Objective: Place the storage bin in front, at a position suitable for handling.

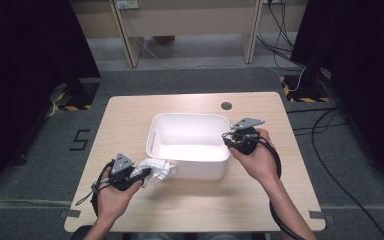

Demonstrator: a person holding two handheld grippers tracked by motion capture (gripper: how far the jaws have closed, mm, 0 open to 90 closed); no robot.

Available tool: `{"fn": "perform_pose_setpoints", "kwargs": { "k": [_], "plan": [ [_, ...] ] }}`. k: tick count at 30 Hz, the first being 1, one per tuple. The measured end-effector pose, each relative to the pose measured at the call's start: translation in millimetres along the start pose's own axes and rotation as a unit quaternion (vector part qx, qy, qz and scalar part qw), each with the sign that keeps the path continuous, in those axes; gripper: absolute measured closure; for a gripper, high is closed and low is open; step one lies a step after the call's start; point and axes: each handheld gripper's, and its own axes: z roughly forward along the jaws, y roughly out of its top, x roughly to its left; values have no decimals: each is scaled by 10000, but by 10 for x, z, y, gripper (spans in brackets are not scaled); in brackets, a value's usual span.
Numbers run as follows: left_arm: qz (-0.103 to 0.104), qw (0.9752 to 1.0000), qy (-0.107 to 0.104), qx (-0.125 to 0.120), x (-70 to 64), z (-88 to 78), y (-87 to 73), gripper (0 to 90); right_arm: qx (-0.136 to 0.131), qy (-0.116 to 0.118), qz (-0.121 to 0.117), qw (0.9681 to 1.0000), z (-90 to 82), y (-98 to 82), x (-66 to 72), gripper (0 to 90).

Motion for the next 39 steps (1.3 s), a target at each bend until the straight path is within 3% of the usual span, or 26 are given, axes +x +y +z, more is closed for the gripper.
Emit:
{"fn": "perform_pose_setpoints", "kwargs": {
  "k": [15, 26, 39],
  "plan": [
    [124, 9998, -115, 40, -37, 5, -47, 726, 61, 61, 18, 10000, -7, 10, -2, 628],
    [163, 9996, -227, 75, -93, -10, -133, 726, -113, 61, 207, 9997, -174, 31, 16, 584],
    [195, 9995, -232, 57, -109, -40, -149, 725, 166, 159, 523, 9984, -145, -3, 51, 585]
  ]
}}
